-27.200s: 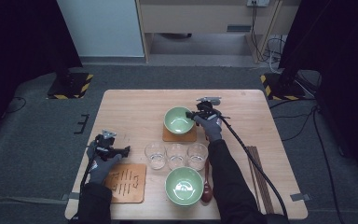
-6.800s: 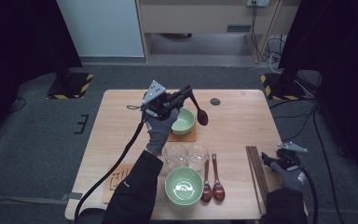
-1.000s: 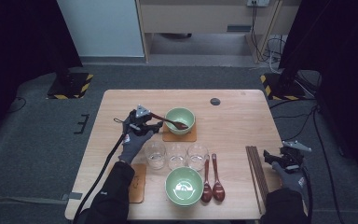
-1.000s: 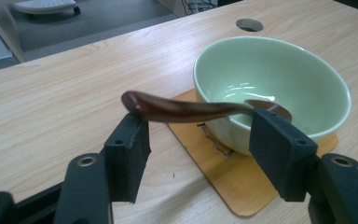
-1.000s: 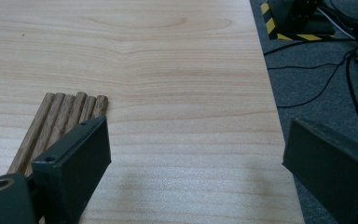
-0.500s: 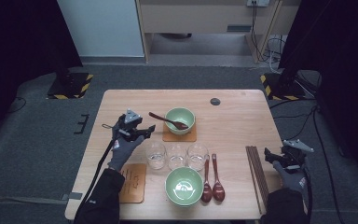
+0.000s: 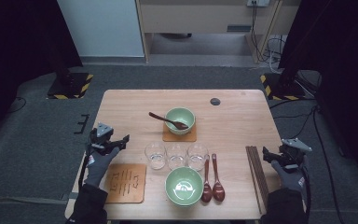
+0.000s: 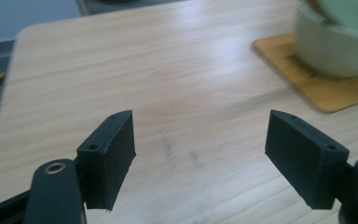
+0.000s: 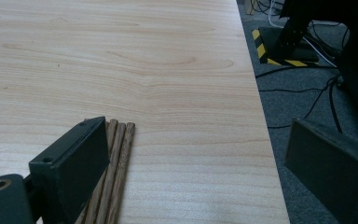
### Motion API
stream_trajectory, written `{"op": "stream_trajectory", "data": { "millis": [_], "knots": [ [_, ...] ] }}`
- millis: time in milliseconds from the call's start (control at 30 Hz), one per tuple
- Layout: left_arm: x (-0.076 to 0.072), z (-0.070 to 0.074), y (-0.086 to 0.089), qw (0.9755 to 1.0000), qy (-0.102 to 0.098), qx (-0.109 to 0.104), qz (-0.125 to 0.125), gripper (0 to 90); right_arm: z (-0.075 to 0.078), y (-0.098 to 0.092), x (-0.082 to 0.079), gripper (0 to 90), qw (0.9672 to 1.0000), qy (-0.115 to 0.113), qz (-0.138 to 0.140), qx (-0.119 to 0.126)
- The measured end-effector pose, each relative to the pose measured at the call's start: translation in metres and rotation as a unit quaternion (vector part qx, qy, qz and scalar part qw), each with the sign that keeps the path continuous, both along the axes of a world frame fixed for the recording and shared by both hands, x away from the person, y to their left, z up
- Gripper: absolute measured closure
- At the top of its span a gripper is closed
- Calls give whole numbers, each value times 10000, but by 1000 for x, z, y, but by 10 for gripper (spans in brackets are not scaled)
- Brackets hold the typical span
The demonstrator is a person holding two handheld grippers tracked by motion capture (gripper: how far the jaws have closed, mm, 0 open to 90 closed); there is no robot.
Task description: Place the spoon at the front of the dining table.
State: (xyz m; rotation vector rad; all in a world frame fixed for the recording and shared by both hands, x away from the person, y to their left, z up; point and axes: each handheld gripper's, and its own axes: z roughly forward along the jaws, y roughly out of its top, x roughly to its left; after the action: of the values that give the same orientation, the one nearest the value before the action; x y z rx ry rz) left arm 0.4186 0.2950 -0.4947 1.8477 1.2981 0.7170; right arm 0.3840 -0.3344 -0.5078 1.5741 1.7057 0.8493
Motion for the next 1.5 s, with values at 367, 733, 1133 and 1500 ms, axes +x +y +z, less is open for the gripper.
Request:
{"op": "stream_trajectory", "data": {
  "millis": [367,733,1133,1500],
  "knots": [
    [-6,-32,33,9974,423,147,557,217,8,9,-3,66,9999,-55,92,-56],
    [-4,-43,31,9962,595,362,517,198,25,17,-10,64,9994,-205,286,-75],
    [-2,-44,32,9948,723,223,686,145,44,27,-19,63,9984,-330,448,23],
    [-1,-45,31,9935,820,247,747,55,51,38,-24,64,9975,-329,624,34]
  ]
}}
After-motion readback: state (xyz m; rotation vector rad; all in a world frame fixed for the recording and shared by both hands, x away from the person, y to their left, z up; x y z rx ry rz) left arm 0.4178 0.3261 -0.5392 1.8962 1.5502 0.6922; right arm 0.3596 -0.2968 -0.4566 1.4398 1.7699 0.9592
